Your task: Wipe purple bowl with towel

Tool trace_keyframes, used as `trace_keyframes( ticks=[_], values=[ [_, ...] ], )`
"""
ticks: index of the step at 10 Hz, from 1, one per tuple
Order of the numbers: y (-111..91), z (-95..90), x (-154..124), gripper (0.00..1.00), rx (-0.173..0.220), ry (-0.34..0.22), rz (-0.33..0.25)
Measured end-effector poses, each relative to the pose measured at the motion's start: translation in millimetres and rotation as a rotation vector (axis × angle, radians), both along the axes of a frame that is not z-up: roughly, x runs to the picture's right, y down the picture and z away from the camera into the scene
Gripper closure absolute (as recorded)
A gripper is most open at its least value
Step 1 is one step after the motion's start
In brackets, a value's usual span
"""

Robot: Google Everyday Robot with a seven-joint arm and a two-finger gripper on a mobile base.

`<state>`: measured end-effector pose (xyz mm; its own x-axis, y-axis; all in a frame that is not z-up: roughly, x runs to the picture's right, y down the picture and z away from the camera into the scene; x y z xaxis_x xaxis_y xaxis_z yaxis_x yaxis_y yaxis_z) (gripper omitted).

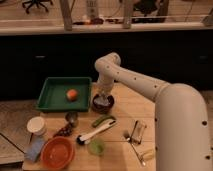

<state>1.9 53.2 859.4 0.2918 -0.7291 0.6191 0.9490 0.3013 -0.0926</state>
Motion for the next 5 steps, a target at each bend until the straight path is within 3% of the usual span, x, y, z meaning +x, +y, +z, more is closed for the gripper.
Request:
trace_keyframes(
  ticks=[2,5],
  values=[
    [11.8,-6.0,12.5,1.0,-0.012,0.009,0.015],
    [4.7,3.7,55.5,1.0,-0.004,0.071,0.066]
  ],
)
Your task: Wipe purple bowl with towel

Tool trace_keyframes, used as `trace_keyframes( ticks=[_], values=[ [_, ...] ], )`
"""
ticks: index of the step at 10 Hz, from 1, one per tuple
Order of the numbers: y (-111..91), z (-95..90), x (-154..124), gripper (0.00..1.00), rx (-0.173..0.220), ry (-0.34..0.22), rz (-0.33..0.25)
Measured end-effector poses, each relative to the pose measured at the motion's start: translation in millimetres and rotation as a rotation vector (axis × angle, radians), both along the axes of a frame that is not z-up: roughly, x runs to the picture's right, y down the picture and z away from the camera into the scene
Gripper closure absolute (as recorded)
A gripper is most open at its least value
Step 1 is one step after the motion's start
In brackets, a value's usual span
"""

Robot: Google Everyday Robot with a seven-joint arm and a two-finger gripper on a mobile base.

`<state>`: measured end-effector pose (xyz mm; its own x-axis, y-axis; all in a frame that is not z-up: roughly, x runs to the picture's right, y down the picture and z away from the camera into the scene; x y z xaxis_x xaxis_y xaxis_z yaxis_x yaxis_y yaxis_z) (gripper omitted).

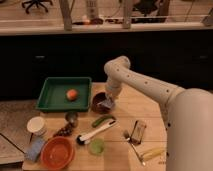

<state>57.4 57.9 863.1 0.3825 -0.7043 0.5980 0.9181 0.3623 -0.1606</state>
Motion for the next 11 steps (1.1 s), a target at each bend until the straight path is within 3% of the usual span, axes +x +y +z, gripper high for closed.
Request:
trace_keyframes(
  ticks=[3,5,8,11],
  values=[
    [-26.6,22.8,5.6,1.0,0.019,0.038,0.045],
    [-34.4,27.7,-3.6,1.0,0.023,0.034,0.027],
    [-40.4,28.0,-52.2,1.0,0.03,-0.036,-0.04],
    [-22.0,8.3,-74.9,1.0,0.021,-0.14,-0.114]
  ],
)
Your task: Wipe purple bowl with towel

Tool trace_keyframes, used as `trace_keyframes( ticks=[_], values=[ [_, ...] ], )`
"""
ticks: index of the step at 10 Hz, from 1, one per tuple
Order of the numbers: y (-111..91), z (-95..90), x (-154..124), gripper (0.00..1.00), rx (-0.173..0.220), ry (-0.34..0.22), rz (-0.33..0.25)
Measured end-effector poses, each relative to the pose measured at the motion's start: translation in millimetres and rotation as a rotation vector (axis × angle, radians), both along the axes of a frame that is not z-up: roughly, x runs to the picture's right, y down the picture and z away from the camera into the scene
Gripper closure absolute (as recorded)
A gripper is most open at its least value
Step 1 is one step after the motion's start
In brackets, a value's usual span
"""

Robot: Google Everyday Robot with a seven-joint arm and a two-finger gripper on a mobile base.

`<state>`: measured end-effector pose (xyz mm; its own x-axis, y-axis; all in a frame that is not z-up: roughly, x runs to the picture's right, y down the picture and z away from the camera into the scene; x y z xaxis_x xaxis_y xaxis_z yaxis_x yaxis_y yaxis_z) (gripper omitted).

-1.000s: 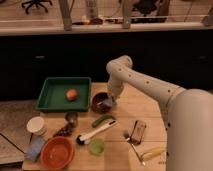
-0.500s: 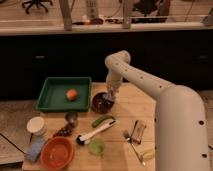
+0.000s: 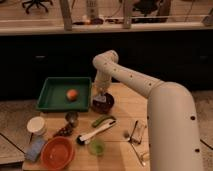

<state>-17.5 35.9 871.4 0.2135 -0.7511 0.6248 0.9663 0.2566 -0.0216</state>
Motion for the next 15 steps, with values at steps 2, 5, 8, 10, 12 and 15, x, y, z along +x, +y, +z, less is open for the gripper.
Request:
trace_keyframes(
  ticks=[2,5,8,10,12,15],
  values=[
    [11.6,-9.2,2.5,1.0,-0.012,-0.041,-0.023],
    [10.9,-14.2,2.4,1.0,-0.012,-0.059,-0.023],
    [12.1,-13.8,1.6,1.0,-0.014,-0.057,-0.03],
    [13.3,-13.4,2.0,1.0,-0.015,-0.057,-0.031],
    [13.4,-13.4,1.6,1.0,-0.016,-0.057,-0.031],
    [14.4,-12.7,1.5,1.0,-0.017,-0.058,-0.03]
  ],
)
